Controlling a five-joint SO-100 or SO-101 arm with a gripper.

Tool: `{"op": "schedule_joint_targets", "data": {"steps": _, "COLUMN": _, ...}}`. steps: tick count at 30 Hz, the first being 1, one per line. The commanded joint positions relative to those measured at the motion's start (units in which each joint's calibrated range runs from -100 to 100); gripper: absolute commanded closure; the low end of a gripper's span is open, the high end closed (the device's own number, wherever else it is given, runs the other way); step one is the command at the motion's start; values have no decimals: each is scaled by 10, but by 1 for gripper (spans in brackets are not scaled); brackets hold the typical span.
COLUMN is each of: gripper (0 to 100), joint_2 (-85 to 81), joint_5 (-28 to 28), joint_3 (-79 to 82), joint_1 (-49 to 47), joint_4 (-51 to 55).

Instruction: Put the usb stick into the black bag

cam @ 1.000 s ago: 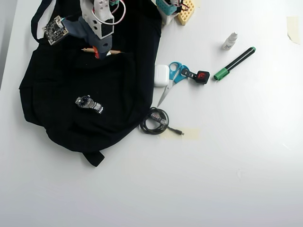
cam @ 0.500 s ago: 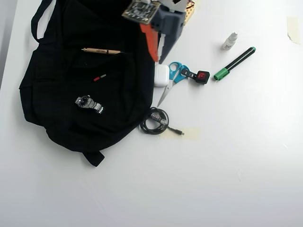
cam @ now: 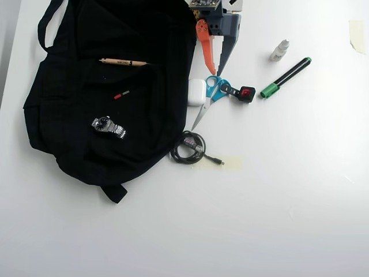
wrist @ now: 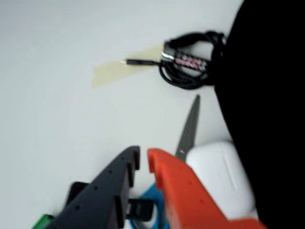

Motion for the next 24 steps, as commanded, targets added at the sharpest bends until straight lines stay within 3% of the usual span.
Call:
{"op": "schedule_joint_targets", "data": {"steps": 1, "gripper": 98, "joint_2": -88, "joint_5": 4, "joint_3": 63, "joint_1": -1, "joint_4": 2}}
{"op": "schedule_joint_targets", "data": {"steps": 10, "gripper": 98, "joint_2": -113, "joint_5": 3, "joint_3": 165, "joint_1": 17, "joint_4": 27}}
{"op": "schedule_joint_targets", "data": {"steps": 20, "gripper": 98, "joint_2": -113, "joint_5": 4, "joint_3": 165, "joint_1": 51, "joint_4": 155}}
{"op": "schedule_joint_targets", "data": {"steps": 24, "gripper": 98, "joint_2": -113, "joint_5": 62, "joint_3": 165, "joint_1": 51, "joint_4": 194}}
